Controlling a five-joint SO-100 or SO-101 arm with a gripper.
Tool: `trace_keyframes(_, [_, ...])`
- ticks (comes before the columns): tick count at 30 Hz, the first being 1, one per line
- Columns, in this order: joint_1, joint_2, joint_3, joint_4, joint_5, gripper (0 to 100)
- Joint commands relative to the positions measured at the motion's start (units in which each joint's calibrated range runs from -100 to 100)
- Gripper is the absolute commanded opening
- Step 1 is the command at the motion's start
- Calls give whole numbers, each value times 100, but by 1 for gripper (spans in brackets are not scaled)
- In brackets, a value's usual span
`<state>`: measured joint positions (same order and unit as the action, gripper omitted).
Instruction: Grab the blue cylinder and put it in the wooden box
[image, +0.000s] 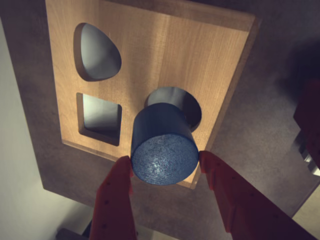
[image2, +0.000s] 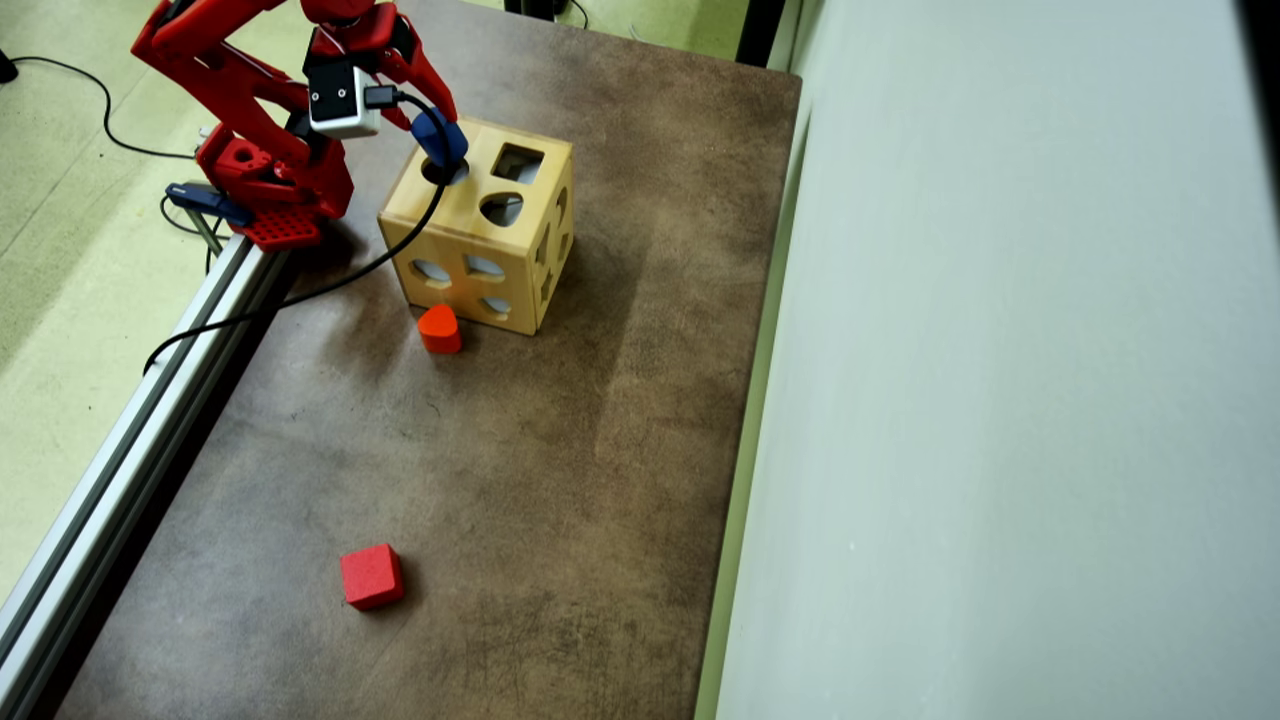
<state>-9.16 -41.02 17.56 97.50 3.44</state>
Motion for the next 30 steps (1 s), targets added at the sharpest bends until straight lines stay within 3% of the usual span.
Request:
trace_keyframes(1, [32, -132, -21, 65, 34, 18])
trace_keyframes(30, [485, -115, 176, 57, 200, 18])
